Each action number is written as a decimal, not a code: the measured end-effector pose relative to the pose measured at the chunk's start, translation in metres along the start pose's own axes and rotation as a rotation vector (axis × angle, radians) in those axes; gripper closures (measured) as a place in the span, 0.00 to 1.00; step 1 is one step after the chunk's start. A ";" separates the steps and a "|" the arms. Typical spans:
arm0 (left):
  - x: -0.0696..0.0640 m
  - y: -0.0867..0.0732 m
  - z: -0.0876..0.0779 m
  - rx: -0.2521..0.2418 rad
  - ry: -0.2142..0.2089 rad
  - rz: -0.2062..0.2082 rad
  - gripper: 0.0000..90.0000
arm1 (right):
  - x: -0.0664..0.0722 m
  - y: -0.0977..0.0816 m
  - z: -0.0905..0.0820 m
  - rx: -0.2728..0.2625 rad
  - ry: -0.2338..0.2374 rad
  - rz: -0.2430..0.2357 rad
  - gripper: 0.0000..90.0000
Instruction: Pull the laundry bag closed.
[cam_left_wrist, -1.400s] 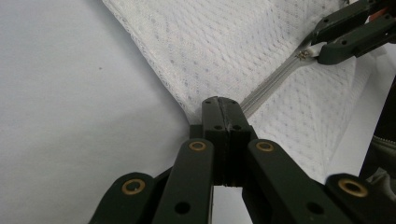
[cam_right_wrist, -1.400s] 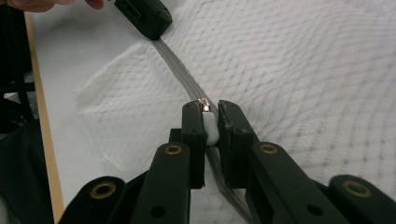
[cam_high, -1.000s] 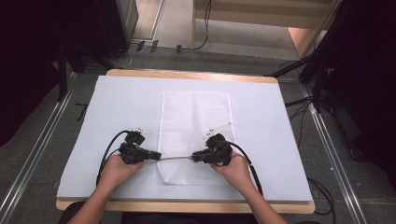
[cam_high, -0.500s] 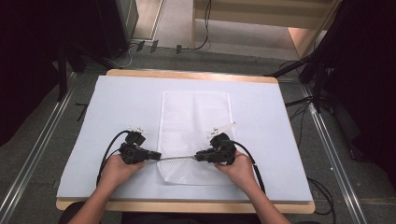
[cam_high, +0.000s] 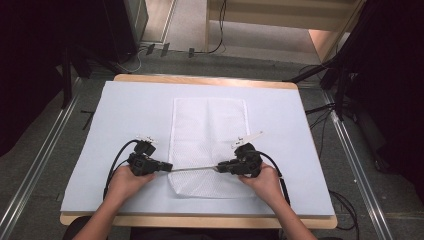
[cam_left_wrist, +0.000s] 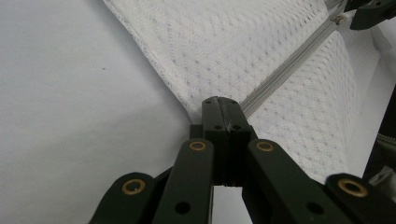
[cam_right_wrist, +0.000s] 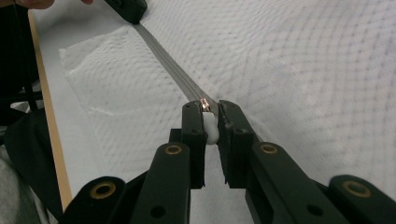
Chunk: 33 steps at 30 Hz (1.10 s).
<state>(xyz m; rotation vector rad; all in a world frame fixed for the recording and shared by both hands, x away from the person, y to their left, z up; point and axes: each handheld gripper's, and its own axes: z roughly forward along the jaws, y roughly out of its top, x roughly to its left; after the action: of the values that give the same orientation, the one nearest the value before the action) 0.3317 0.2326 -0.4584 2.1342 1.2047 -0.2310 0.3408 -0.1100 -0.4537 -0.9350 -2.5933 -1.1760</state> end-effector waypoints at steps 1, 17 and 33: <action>0.000 0.000 0.000 0.000 0.000 0.000 1.00 | -0.002 -0.003 -0.003 -0.004 0.000 0.004 0.93; 0.001 0.000 0.000 -0.001 -0.004 0.000 1.00 | -0.012 -0.014 -0.021 -0.006 -0.014 0.030 0.93; 0.001 0.000 0.000 0.001 -0.007 0.001 1.00 | -0.021 -0.025 -0.039 -0.018 -0.030 0.044 0.93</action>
<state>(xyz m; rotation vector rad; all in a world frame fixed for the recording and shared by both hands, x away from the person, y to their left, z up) 0.3326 0.2335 -0.4590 2.1329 1.1999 -0.2391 0.3375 -0.1606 -0.4508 -1.0164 -2.5752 -1.1856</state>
